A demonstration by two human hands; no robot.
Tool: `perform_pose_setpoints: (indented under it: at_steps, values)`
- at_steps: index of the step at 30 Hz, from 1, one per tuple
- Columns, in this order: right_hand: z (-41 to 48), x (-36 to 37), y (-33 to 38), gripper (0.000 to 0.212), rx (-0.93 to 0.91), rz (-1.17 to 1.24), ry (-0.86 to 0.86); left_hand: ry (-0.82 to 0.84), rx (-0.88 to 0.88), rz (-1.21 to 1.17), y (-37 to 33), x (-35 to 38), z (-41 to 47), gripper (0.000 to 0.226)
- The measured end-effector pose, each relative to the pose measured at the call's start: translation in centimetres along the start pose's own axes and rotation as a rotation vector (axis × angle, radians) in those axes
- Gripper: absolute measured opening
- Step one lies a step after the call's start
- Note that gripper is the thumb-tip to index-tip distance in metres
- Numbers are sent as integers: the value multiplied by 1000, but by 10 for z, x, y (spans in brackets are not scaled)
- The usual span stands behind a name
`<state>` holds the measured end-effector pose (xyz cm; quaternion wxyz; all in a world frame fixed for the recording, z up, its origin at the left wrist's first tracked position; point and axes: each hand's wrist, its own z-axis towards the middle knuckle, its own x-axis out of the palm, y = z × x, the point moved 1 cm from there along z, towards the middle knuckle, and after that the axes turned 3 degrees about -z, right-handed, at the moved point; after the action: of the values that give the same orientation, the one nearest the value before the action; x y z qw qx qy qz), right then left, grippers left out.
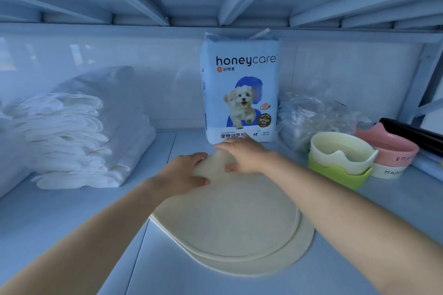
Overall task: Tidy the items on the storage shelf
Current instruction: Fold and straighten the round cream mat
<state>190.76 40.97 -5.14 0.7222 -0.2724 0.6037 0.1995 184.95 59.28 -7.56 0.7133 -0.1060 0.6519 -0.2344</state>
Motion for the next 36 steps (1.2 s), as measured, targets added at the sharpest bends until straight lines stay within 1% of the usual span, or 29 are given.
perform_pose_setpoints:
  at_steps: [2, 4, 5, 8, 11, 15, 17, 19, 21, 22, 24, 26, 28, 29, 33, 36]
  values:
    - [7, 2, 0, 64, -1, -11, 25, 34, -92, 48, 6, -1, -5, 53]
    - [11, 0, -1, 49, -9, 0, 11, 58, -134, 88, 10, -1, -8, 34]
    - [12, -2, -2, 43, -10, 14, 9, 55, -137, 80, 11, -1, -8, 29]
    - [13, -4, -2, 25, 19, 60, -5, 12, -101, 52, 12, -5, -5, 22]
    - [5, -8, -7, 16, 95, 85, -44, -23, -33, 129, 10, -11, 10, 22]
    - [-4, -25, -22, 19, 172, -7, -61, -165, 28, 178, -3, -14, 46, 32]
    - [-7, -30, -32, 25, 251, -35, -52, -208, 82, 177, -14, -8, 63, 38]
    - [-8, -27, -42, 35, 335, -61, -56, -220, 104, 200, -23, 5, 74, 48]
    - [-10, -13, -50, 42, 382, -126, -78, -185, 82, 229, -26, 24, 75, 57]
    - [-12, -2, -52, 45, 385, -141, -92, -160, 84, 229, -24, 34, 72, 57]
    - [-20, 22, -50, 49, 353, -44, -146, -139, 124, 172, -16, 46, 65, 51]
    - [-31, 40, -45, 45, 340, 172, -226, -166, 164, 70, -9, 45, 56, 48]
    - [-40, 47, -43, 40, 401, 375, -285, -178, 192, 63, -6, 42, 49, 46]
    - [-44, 49, -43, 38, 424, 428, -300, -181, 191, 83, -7, 42, 46, 45]
    - [-57, 47, -40, 36, 407, 385, -253, -222, 123, 172, -13, 43, 33, 41]
    - [-68, 47, -34, 39, 357, 365, -141, -136, 73, 215, -19, 45, 22, 42]
